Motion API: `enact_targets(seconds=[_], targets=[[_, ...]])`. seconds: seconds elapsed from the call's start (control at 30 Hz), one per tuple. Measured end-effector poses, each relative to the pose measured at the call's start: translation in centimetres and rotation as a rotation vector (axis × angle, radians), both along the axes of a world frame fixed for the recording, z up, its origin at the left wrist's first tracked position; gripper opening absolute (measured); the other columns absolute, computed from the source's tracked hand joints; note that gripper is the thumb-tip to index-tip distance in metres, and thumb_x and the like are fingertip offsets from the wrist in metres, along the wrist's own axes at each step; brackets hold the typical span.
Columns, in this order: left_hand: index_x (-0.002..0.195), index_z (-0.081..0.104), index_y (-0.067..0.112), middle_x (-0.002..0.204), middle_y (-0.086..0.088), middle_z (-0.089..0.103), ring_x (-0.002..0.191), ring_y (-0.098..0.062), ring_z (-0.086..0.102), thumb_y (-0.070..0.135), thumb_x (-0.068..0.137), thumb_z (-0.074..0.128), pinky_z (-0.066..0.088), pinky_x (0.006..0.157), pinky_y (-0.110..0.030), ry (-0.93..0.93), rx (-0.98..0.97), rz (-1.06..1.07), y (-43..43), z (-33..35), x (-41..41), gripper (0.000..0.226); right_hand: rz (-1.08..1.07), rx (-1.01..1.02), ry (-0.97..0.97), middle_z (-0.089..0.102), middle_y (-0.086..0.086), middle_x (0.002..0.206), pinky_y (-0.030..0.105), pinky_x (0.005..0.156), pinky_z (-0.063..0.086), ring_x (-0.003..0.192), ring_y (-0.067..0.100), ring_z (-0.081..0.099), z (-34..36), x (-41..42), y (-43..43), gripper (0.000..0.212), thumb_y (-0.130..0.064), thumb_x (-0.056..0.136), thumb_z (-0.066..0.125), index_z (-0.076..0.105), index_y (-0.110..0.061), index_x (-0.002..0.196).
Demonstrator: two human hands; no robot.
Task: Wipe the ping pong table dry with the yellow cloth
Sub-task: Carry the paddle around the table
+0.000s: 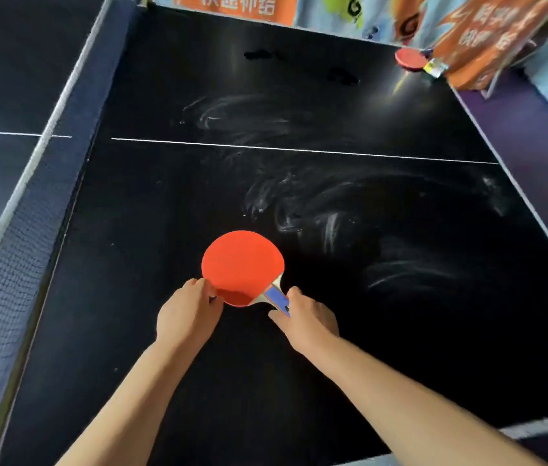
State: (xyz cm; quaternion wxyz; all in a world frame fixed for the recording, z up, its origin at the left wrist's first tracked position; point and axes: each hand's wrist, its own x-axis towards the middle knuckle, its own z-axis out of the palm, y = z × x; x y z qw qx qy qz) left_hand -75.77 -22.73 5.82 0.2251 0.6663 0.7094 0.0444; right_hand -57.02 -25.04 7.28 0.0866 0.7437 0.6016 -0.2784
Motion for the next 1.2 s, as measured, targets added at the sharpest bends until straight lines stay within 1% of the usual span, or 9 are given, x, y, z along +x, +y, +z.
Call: enact_targets(seconds=[0.07,0.2,0.27,0.43,0.6,0.77,0.97,1.07,1.2], targets=[[0.085,0.062,0.021,0.083,0.007,0.055,0.062,-0.01,0.055,0.028,0.093,0.044,0.047,0.053,-0.027,-0.017,0.028,-0.024,-0.6,1.0,3.1,0.021,-0.09,0.036,0.025,0.06,0.0,0.091,0.033,0.063,0.045,0.075,0.022,0.059,0.9,3.4,-2.6,0.038,-0.053,0.095,0.053,0.041,-0.018,0.097],[0.083,0.06,0.022,0.079,0.008,0.056,0.056,-0.007,0.052,0.034,0.091,0.049,0.034,0.044,-0.024,-0.012,0.06,-0.141,-2.9,3.6,10.0,0.018,-0.226,0.159,0.042,0.055,-0.003,0.085,0.03,0.063,0.034,0.072,0.02,0.052,3.2,10.4,-9.3,0.037,-0.052,0.097,0.051,0.038,-0.019,0.092],[0.093,0.06,0.023,0.086,0.007,0.058,0.062,-0.007,0.052,0.042,0.09,0.053,0.032,0.047,-0.024,-0.033,0.069,-0.214,-4.9,5.0,13.8,0.02,-0.271,0.198,0.029,0.055,-0.002,0.086,0.029,0.064,0.033,0.077,0.022,0.057,3.9,13.8,-13.2,0.035,-0.052,0.098,0.047,0.038,-0.019,0.094],[0.118,0.052,0.02,0.108,0.003,0.064,0.093,-0.018,0.062,0.046,0.087,0.057,0.045,0.07,-0.029,-0.15,0.093,-0.341,-12.9,7.5,24.7,0.041,-0.344,0.287,-0.056,0.068,0.004,0.103,0.031,0.066,0.032,0.098,0.026,0.065,4.8,22.9,-24.5,0.041,-0.054,0.1,0.039,0.046,-0.015,0.111],[0.12,0.049,0.019,0.11,0.002,0.065,0.092,-0.02,0.064,0.038,0.087,0.057,0.047,0.07,-0.029,-0.205,0.12,-0.533,-21.7,9.0,36.4,0.039,-0.46,0.412,-0.152,0.07,0.004,0.107,0.031,0.067,0.03,0.102,0.025,0.066,6.0,31.9,-36.5,0.045,-0.055,0.099,0.04,0.049,-0.014,0.118],[0.124,0.045,0.017,0.11,0.003,0.064,0.094,-0.02,0.063,0.041,0.085,0.059,0.047,0.072,-0.029,-0.255,0.065,-0.721,-29.4,9.9,46.2,0.048,-0.654,0.451,-0.131,0.068,0.0,0.093,0.028,0.065,0.036,0.089,0.02,0.068,6.4,39.1,-46.3,0.041,-0.055,0.097,0.045,0.05,-0.015,0.106],[0.13,0.043,0.018,0.103,0.011,0.061,0.083,-0.011,0.057,0.038,0.089,0.055,0.041,0.066,-0.027,-0.273,0.039,-0.874,-34.2,10.1,56.4,0.047,-0.891,0.402,-0.088,0.053,-0.01,0.077,0.029,0.064,0.032,0.085,0.016,0.065,6.3,46.0,-53.2,0.032,-0.056,0.098,0.042,0.036,-0.026,0.094],[0.128,0.045,0.017,0.094,0.012,0.053,0.078,-0.009,0.05,0.036,0.093,0.052,0.039,0.064,-0.027,-0.285,0.01,-0.931,-35.1,9.7,61.7,0.041,-0.95,0.404,-0.107,0.065,-0.005,0.088,0.03,0.064,0.033,0.091,0.021,0.066,5.8,49.5,-54.8,0.036,-0.057,0.097,0.043,0.045,-0.022,0.1],[0.123,0.047,0.016,0.088,0.011,0.055,0.079,-0.011,0.055,0.033,0.092,0.054,0.047,0.069,-0.032,-0.311,-0.062,-0.967,-34.9,8.8,69.3,0.036,-0.968,0.374,-0.172,0.068,-0.003,0.097,0.03,0.065,0.033,0.094,0.022,0.065,5.5,55.9,-55.3,0.041,-0.058,0.097,0.042,0.05,-0.019,0.108]])
